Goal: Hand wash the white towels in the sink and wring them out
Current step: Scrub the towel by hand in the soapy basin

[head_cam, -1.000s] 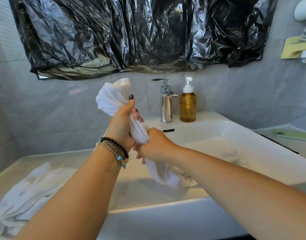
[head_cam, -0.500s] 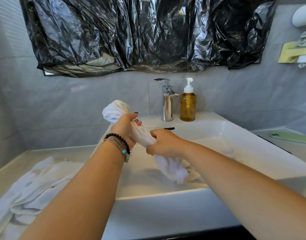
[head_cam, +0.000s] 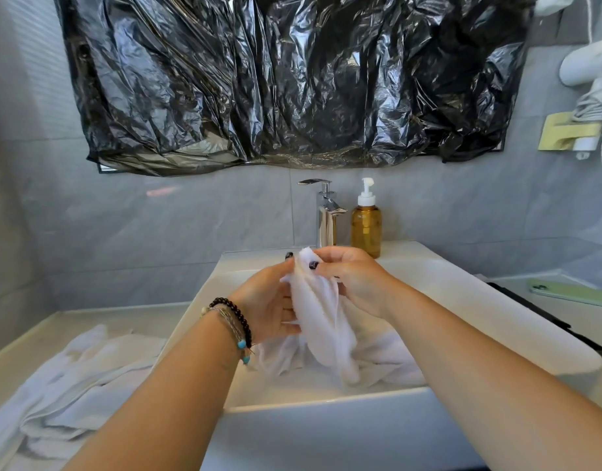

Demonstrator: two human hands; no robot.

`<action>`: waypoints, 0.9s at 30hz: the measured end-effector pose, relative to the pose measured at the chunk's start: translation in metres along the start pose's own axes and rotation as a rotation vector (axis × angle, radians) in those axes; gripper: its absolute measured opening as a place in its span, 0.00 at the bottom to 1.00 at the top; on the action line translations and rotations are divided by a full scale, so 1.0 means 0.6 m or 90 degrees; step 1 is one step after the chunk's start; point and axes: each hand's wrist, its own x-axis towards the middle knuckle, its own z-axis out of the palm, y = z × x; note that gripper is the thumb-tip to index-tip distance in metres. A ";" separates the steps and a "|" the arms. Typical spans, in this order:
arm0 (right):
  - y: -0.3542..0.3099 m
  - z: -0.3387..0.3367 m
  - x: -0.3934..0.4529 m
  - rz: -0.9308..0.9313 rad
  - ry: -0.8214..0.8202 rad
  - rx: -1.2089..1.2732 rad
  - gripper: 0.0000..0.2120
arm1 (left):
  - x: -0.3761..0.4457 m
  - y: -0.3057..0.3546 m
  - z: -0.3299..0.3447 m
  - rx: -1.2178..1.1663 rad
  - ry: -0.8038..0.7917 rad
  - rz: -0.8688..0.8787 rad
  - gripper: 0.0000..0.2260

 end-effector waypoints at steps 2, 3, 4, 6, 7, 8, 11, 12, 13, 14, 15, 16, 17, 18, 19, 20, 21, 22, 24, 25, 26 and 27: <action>0.000 -0.005 0.003 -0.031 0.079 -0.064 0.11 | 0.007 -0.001 0.007 -0.035 0.092 0.074 0.21; -0.001 -0.009 0.005 -0.039 0.119 -0.070 0.11 | 0.010 -0.002 0.007 -0.051 0.124 0.102 0.18; -0.001 -0.012 0.008 -0.043 0.152 -0.065 0.10 | 0.009 -0.001 0.009 -0.065 0.144 0.124 0.17; -0.002 -0.012 0.013 -0.048 0.198 -0.062 0.08 | 0.004 0.001 0.017 -0.090 0.151 0.158 0.16; -0.002 -0.010 0.014 -0.053 0.218 -0.065 0.07 | -0.001 0.003 0.023 -0.102 0.142 0.169 0.14; -0.003 -0.009 0.015 -0.063 0.239 -0.068 0.07 | -0.007 0.005 0.029 -0.117 0.129 0.172 0.12; -0.005 -0.016 0.014 -0.089 0.304 -0.057 0.07 | -0.021 0.009 0.043 -0.171 0.044 0.082 0.08; -0.007 -0.020 0.013 -0.095 0.314 -0.054 0.07 | -0.026 0.009 0.047 -0.157 0.015 0.034 0.09; -0.010 -0.023 0.011 -0.094 0.321 -0.053 0.07 | -0.029 0.007 0.048 -0.118 -0.014 -0.001 0.11; -0.012 -0.026 0.011 -0.088 0.322 -0.049 0.07 | -0.031 0.004 0.049 -0.076 -0.040 -0.020 0.13; -0.013 -0.026 0.011 -0.077 0.319 -0.042 0.07 | -0.030 0.002 0.049 -0.042 -0.045 -0.027 0.14; -0.014 -0.023 0.010 -0.065 0.311 -0.025 0.07 | -0.032 0.001 0.052 -0.020 -0.037 -0.028 0.14; -0.013 -0.019 0.010 -0.054 0.299 0.005 0.08 | -0.031 0.000 0.052 -0.008 -0.009 -0.015 0.14; -0.010 -0.014 0.010 -0.052 0.290 0.030 0.09 | -0.025 -0.002 0.051 -0.002 0.026 0.015 0.13; -0.008 -0.011 0.011 -0.061 0.286 0.037 0.10 | -0.017 -0.004 0.046 -0.002 0.060 0.060 0.13; -0.008 -0.008 0.011 -0.077 0.284 0.013 0.10 | -0.007 -0.006 0.042 -0.017 0.085 0.109 0.13; -0.009 -0.005 0.009 -0.095 0.288 -0.037 0.11 | -0.003 -0.006 0.043 -0.042 0.105 0.152 0.13; -0.010 0.001 0.007 -0.116 0.296 -0.096 0.12 | 0.001 -0.005 0.043 -0.075 0.118 0.182 0.14; -0.012 0.032 -0.004 -0.166 0.311 -0.202 0.16 | 0.003 -0.001 0.046 -0.149 0.129 0.182 0.18; -0.012 0.055 -0.011 -0.195 0.310 -0.250 0.18 | 0.006 0.001 0.045 -0.167 0.137 0.180 0.22; -0.011 0.080 -0.017 -0.223 0.304 -0.306 0.19 | 0.009 0.002 0.043 -0.169 0.143 0.190 0.23; -0.010 0.102 -0.018 -0.243 0.301 -0.360 0.19 | 0.011 0.002 0.041 -0.162 0.156 0.206 0.22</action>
